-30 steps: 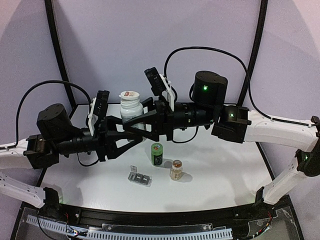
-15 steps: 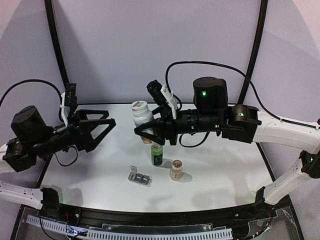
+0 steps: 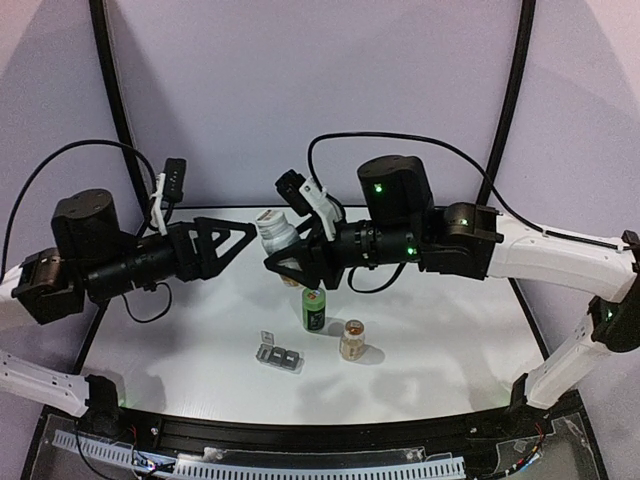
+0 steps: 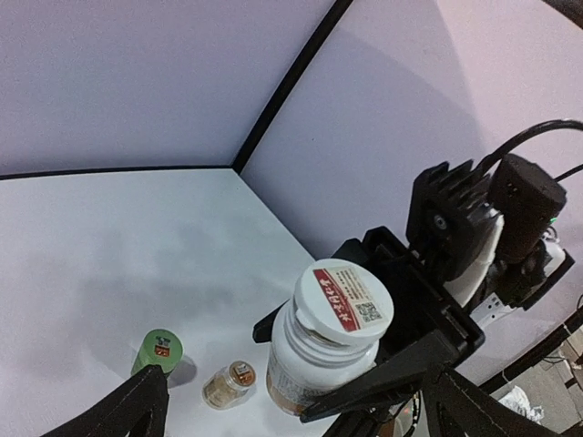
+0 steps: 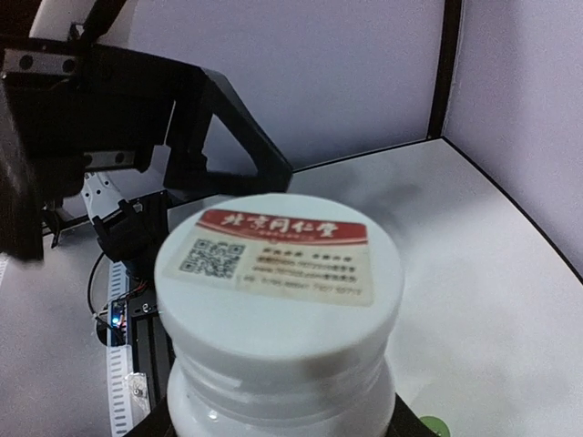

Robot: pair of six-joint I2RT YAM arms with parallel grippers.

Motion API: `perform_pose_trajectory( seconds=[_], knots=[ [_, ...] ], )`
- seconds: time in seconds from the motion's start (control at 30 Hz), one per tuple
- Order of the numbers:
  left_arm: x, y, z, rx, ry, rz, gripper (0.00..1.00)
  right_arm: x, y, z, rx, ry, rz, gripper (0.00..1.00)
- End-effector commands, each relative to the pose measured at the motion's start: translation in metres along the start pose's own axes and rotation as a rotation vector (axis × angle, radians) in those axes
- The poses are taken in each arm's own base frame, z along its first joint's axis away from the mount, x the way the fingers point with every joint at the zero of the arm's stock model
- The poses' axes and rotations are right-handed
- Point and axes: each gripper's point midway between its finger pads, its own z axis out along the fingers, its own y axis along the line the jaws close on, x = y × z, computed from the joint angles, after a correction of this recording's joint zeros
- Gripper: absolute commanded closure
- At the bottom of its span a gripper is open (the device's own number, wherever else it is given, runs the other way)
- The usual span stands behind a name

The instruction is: Sort the pills into containers

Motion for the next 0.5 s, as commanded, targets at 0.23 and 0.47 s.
perform_pose_trajectory(
  seconds=[0.23, 0.47],
  knots=[
    [0.004, 0.0, 0.021, -0.001, -0.031, -0.044, 0.01, 0.014, -0.006, 0.023, 0.031, 0.048, 0.019, 0.85],
    [0.0, -0.006, 0.023, 0.023, -0.041, -0.051, 0.01, 0.009, -0.004, 0.033, 0.013, 0.03, 0.027, 0.86]
  ],
)
